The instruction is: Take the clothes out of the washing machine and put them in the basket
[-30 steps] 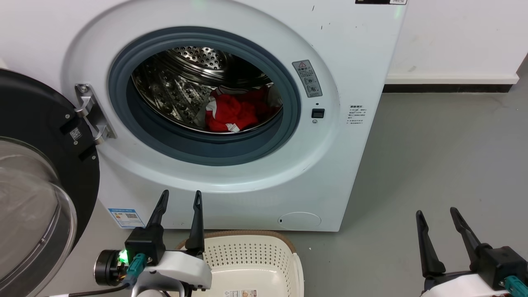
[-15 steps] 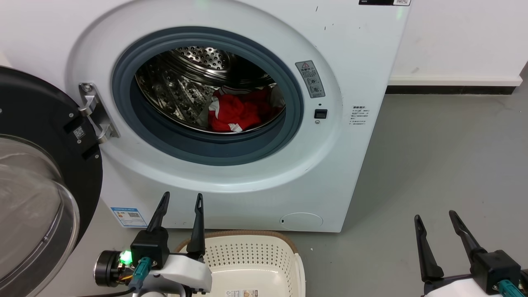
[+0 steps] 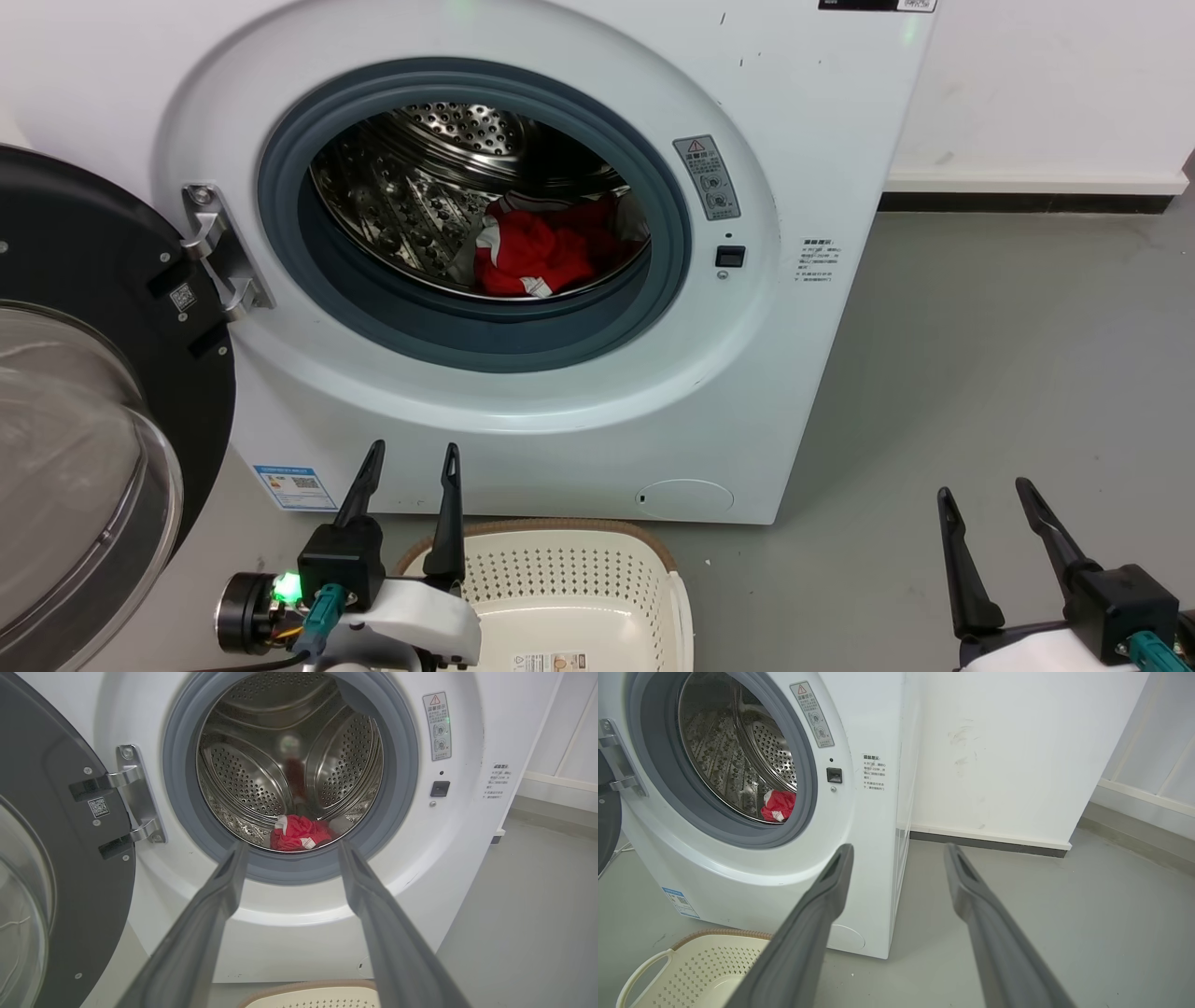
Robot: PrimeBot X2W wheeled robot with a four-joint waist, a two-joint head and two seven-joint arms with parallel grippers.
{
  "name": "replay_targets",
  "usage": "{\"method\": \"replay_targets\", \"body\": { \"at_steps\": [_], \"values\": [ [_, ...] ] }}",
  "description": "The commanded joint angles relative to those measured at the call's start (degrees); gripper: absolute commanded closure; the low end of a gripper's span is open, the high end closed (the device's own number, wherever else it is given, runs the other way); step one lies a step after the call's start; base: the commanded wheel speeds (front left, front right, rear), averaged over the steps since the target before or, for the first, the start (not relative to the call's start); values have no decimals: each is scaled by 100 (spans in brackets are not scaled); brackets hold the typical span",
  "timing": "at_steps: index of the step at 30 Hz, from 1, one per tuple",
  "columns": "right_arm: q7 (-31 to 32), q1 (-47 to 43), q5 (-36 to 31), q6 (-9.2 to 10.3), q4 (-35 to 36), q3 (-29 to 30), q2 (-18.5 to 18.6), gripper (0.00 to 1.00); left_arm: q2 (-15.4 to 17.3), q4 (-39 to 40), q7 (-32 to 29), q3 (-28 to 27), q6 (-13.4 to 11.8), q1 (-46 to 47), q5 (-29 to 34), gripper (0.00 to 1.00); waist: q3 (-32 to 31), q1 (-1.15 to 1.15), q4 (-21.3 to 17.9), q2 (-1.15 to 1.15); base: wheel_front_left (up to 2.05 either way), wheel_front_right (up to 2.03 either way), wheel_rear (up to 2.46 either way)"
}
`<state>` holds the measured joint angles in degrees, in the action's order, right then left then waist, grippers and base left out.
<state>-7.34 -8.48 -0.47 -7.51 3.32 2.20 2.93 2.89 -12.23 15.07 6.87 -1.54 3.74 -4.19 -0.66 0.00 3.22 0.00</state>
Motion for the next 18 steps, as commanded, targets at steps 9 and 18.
{"method": "replay_targets", "body": {
  "at_steps": [9, 18],
  "values": [
    [58, 13, -17, 4, 169, -74, -9, 0, -2, -281, 16, -9, -130, 299, -55, 0, 297, 0, -55, 0, 0, 0, 0],
    [97, 488, -76, 4, 392, -239, -10, 0, 0, -727, 16, -227, -235, 1250, -73, 0, 1178, 0, -423, 0, 0, 0, 0]
  ]
}}
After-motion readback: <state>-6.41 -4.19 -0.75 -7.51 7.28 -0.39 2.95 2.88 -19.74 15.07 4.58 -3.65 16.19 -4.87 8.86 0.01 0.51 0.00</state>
